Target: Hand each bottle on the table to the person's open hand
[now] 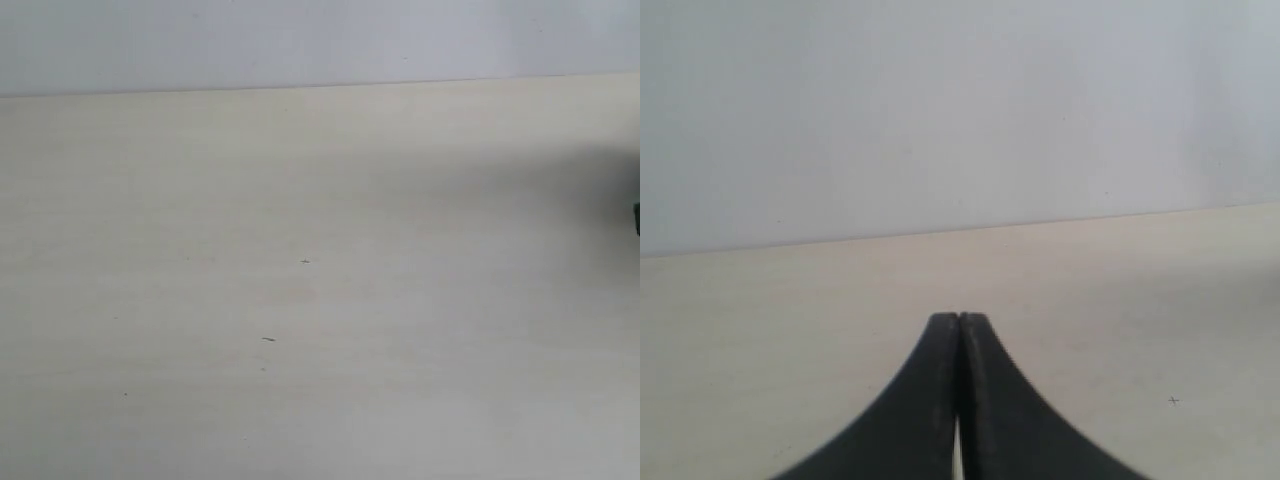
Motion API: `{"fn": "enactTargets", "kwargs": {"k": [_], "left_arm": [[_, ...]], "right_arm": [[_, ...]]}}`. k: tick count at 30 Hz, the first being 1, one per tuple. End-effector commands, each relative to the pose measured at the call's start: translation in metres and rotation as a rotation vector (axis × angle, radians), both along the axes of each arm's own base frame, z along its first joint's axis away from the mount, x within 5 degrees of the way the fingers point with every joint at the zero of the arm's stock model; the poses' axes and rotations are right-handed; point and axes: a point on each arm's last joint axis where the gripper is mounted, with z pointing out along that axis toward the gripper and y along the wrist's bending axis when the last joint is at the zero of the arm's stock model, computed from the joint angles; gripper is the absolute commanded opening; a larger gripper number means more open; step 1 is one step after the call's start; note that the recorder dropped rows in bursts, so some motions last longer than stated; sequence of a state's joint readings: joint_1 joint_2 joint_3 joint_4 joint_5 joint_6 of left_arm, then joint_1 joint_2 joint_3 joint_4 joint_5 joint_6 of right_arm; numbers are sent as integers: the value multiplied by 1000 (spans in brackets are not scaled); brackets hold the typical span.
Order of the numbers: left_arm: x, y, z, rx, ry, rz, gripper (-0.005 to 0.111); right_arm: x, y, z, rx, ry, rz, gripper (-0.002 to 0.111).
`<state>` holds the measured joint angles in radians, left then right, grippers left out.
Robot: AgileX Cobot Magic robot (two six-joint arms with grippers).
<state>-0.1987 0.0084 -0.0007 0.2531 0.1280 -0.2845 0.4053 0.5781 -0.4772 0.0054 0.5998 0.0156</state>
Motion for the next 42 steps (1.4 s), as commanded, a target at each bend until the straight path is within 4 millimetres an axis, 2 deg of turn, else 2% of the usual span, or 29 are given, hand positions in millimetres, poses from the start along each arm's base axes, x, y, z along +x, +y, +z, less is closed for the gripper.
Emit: {"fn": "enactTargets", "kwargs": {"k": [1, 7, 14, 22, 36, 39, 42], "left_arm": [[0, 0, 0, -9, -1, 1, 0], [0, 0, 0, -9, -1, 1, 0], [0, 0, 0, -9, -1, 1, 0], [0, 0, 0, -9, -1, 1, 0], [0, 0, 0, -9, -1, 1, 0], [0, 0, 0, -9, 1, 2, 0], [0, 0, 0, -9, 3, 2, 0]], "right_arm": [[-20, -10, -9, 54, -148, -10, 2], [-33, -16, -5, 108, -356, -7, 7], [-42, -20, -7, 133, -429, -7, 11], [-50, -24, -8, 145, -457, -9, 11], [-50, -23, -9, 173, -443, -10, 11], [-49, -23, -21, 155, -431, -21, 11], [-45, -27, -47, 132, -487, -92, 11]]}}
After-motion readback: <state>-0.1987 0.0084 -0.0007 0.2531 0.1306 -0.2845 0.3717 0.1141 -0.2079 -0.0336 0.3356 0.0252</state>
